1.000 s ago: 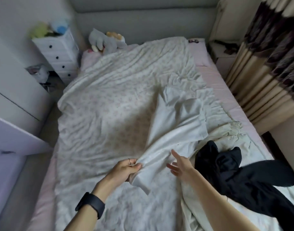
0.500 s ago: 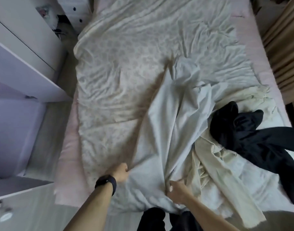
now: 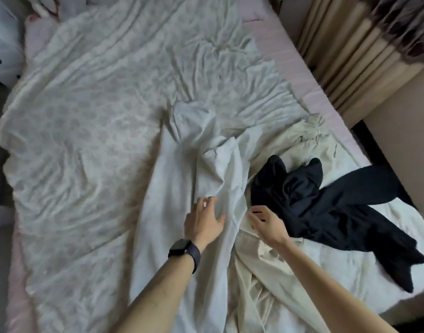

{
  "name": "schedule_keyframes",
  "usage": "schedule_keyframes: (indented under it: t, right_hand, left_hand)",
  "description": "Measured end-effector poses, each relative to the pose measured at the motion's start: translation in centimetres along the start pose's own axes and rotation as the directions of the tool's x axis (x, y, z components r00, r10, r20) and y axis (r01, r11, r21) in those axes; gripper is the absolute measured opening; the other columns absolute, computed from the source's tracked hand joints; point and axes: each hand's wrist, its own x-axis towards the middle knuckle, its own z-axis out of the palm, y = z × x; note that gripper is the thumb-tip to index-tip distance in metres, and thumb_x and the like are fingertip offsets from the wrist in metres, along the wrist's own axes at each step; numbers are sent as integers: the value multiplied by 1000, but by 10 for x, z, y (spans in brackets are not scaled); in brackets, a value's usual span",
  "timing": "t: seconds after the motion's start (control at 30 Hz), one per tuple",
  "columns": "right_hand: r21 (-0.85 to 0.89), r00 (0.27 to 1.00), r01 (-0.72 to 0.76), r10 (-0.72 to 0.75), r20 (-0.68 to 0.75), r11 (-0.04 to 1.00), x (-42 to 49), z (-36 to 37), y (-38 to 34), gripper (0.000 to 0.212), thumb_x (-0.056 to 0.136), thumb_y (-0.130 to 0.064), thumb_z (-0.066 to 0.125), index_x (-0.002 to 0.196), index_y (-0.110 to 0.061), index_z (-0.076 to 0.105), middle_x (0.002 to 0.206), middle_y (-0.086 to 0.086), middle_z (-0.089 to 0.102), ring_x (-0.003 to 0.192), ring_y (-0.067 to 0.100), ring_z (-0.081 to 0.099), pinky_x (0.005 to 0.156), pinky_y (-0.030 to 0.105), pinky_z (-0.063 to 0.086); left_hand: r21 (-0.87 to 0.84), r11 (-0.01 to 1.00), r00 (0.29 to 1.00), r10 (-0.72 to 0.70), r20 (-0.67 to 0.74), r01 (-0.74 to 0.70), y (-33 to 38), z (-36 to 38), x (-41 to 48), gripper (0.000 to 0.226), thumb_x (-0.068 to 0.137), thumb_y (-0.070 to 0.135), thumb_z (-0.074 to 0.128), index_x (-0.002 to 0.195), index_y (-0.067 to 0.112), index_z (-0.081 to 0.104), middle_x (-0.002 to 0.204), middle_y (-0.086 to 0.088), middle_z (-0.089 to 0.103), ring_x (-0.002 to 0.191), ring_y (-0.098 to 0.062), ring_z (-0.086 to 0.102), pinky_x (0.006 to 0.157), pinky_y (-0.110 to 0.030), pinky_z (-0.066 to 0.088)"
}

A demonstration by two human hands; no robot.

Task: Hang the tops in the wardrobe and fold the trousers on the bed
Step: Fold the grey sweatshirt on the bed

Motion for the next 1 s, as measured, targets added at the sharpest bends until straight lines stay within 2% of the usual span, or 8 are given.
schedule_keyframes:
  t: [0.1, 0.23, 0.33, 0.53, 0.67, 0.77, 0.87, 1.0]
  right_hand:
    - [-226, 994, 81, -60, 96, 971, 56, -1, 6, 41, 100, -35, 49, 137, -20, 55, 123, -11, 59, 115, 14, 58, 94, 32, 44]
    - [-418, 942, 130, 19, 335, 899, 71, 20, 31, 65, 101, -19, 43, 161, -21, 18, 161, 5, 33, 144, 25, 38, 109, 29, 33]
    - [-405, 926, 120, 46, 375, 907, 69, 29, 53, 71, 100, -22, 42, 162, -27, 7, 169, 3, 7, 153, 23, 19, 119, 27, 22]
    - [-132, 966, -77, 107, 236, 988, 67, 20, 47, 58, 97, -54, 49, 148, -26, 44, 140, -1, 56, 128, 22, 53, 106, 32, 42]
    - [221, 982, -187, 175, 75, 957, 60, 7, 10, 63, 89, -75, 44, 127, -26, 57, 121, -6, 60, 117, 21, 57, 98, 34, 46]
    - [207, 992, -128, 126, 21, 970, 57, 13, -15, 57, 79, -88, 41, 94, -34, 52, 90, -10, 57, 89, 19, 56, 68, 21, 45]
    - [216, 994, -98, 87, 60, 971, 41, 45, -39, 88, 79, -86, 50, 135, -18, 53, 126, 3, 62, 117, 27, 60, 102, 37, 48]
    - [145, 987, -81, 59, 150, 986, -6, 112, -74, 96, 78, -78, 59, 151, -20, 36, 129, 11, 61, 111, 30, 61, 103, 42, 47]
  left_hand:
    - [164, 984, 997, 73, -25, -68, 38, 11, 58, 63, 96, 51, 52, 150, 27, 31, 152, -1, 32, 134, -27, 40, 100, -41, 44]
    - [319, 947, 991, -75, 112, 36, 49, 38, 95, 82, 92, 58, 60, 156, 34, 16, 156, -8, 28, 132, -35, 45, 100, -45, 43]
    - [430, 903, 999, -13, 42, -6, 40, 53, 105, 41, 102, 23, 46, 143, 22, 41, 144, -7, 52, 119, -33, 59, 89, -40, 49]
    - [-8, 996, 989, -90, -115, 90, 18, 21, 73, 18, 91, 29, 56, 99, 23, 71, 96, -7, 72, 87, -36, 60, 65, -33, 41]
    - [-224, 968, 968, -160, -191, 115, -22, -18, 25, 26, 83, 26, 59, 71, 9, 43, 57, -2, 42, 60, -26, 39, 52, -35, 35]
    - [-310, 943, 952, -199, -232, 121, -60, -44, -26, 28, 80, 25, 60, 67, 14, 38, 54, 5, 33, 57, -17, 29, 51, -33, 28]
    - [-410, 883, 894, -356, -273, 226, -123, -68, -88, 27, 81, 23, 62, 63, 11, 44, 53, 6, 35, 56, -16, 33, 53, -32, 29]
    - [-554, 755, 772, -568, -286, 351, -235, -84, -176, 23, 72, 36, 54, 69, 14, 61, 57, 6, 56, 60, -21, 53, 56, -33, 37]
